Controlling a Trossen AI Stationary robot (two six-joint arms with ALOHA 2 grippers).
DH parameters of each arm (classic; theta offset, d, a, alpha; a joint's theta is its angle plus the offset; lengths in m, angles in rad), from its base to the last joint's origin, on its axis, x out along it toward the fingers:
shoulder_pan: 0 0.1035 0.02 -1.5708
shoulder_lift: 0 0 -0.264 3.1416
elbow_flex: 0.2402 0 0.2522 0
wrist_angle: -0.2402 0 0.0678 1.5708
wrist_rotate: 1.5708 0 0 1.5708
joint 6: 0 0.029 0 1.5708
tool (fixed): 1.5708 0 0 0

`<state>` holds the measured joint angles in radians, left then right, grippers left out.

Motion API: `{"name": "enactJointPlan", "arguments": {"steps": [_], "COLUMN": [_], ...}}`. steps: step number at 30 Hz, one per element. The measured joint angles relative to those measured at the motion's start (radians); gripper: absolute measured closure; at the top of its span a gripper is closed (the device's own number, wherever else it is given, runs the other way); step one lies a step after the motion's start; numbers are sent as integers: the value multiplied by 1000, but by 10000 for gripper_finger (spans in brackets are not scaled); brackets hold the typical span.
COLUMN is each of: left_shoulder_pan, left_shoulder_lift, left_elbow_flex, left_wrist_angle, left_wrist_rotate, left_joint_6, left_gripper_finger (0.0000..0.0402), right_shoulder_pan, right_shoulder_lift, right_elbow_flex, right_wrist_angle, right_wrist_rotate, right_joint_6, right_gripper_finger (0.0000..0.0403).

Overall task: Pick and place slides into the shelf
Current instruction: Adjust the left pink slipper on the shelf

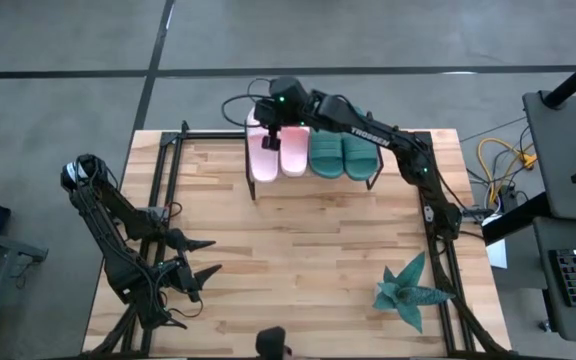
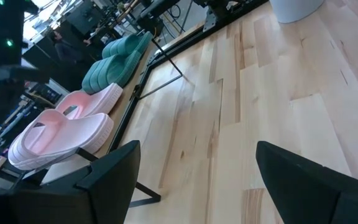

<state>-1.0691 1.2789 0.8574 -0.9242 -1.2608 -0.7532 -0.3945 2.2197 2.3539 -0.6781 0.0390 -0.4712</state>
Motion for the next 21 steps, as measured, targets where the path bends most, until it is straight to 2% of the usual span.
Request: {"name": "enactJointPlan", "arguments": {"steps": [10,21], "left_shoulder_pan": [0,0], "left_shoulder_lift": [0,0], "left_elbow_flex": [0,-1], "left_wrist_angle": [1,0], "left_wrist_rotate": [-1,0], "left_joint_6": [0,0], "left_gripper_finger": [98,98], "right_shoulder_pan": [-21,-23], "right_shoulder_lift": [69,89], "right_elbow_flex": [-1,0], "right_wrist_angle": [-6,-19], "right_wrist_rotate": [-17,-12], "right_joint_6": [3,7], "right_gripper_finger": [394,394]}}
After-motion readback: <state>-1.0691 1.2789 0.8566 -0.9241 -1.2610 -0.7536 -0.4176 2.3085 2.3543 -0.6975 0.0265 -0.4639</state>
